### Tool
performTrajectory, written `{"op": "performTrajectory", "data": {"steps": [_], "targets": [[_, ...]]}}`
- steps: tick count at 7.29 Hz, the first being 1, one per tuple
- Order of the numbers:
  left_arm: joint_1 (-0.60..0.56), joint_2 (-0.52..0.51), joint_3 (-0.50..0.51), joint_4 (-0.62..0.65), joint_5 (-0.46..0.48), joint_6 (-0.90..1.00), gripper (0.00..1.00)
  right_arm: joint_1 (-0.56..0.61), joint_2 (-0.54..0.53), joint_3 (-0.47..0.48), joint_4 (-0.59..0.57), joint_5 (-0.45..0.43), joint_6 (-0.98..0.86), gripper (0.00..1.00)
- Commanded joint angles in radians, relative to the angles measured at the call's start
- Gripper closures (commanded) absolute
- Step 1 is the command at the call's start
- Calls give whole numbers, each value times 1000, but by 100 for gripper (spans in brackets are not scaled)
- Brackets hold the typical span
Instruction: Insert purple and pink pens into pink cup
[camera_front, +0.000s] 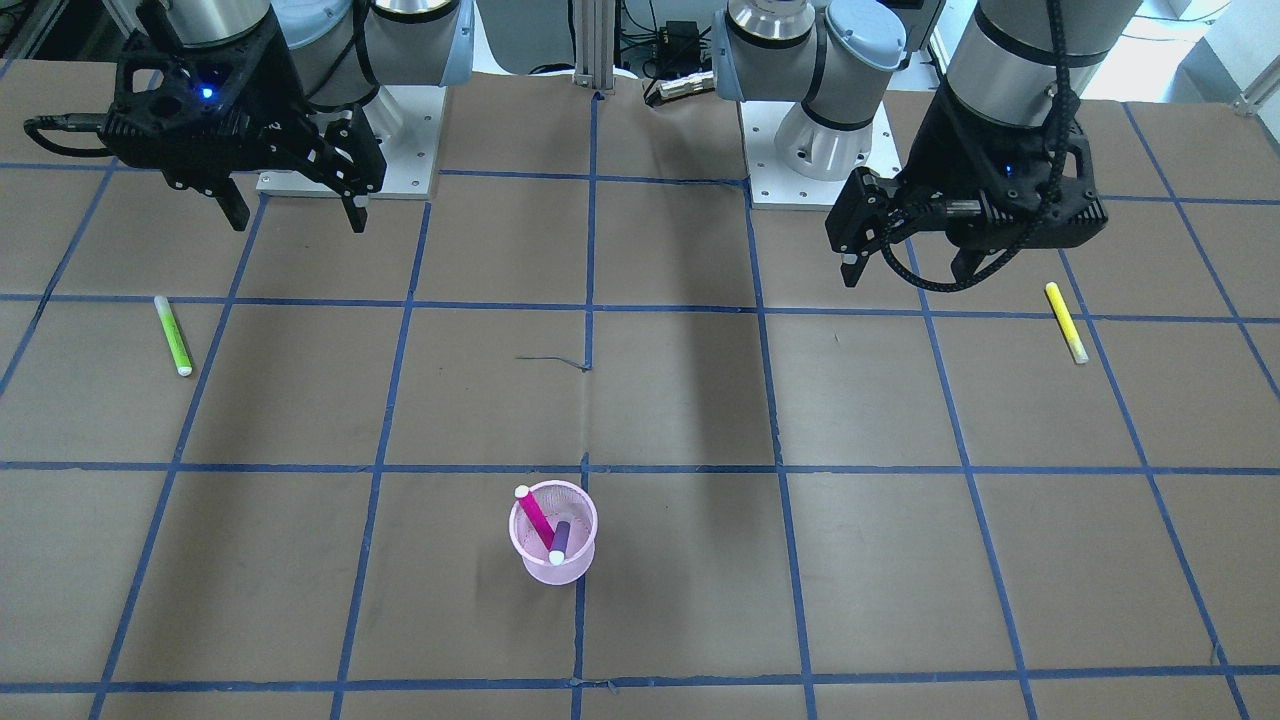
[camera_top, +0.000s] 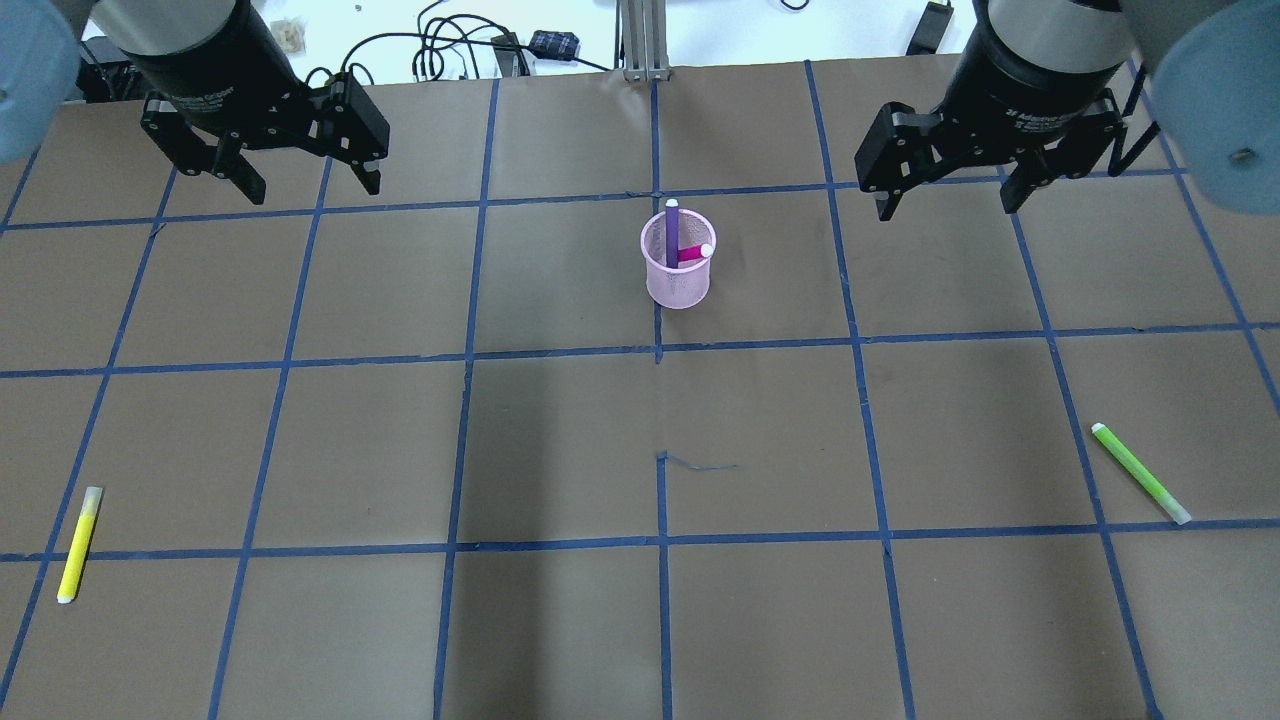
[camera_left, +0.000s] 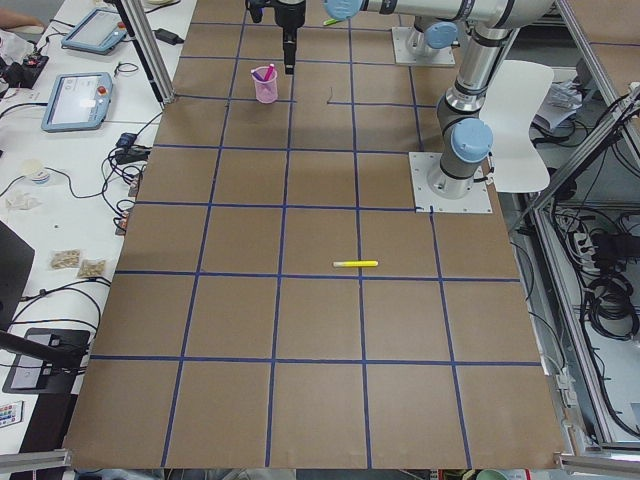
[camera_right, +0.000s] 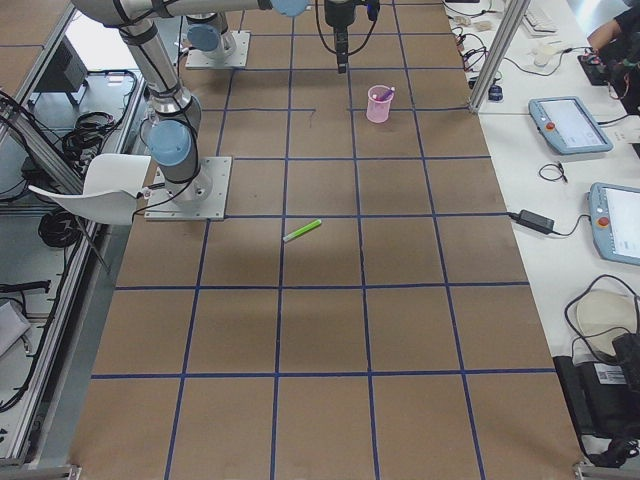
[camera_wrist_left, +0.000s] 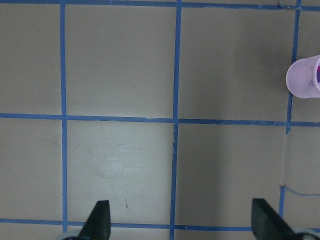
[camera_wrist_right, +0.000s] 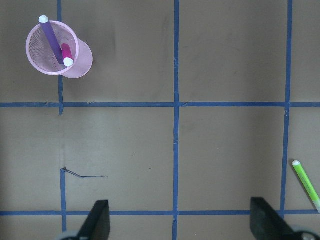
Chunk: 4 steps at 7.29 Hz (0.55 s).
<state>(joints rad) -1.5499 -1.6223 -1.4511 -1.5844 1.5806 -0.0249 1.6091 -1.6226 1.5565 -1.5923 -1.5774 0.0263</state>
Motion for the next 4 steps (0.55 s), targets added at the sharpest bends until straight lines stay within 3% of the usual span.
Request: {"op": "performTrajectory", "data": {"steps": [1, 4], "targets": [[1, -1, 0, -8, -1, 3, 0, 0, 1, -1, 0, 1, 1, 0], [1, -2, 0, -6, -4, 8, 0, 0, 1, -1, 0, 1, 1, 0]]}}
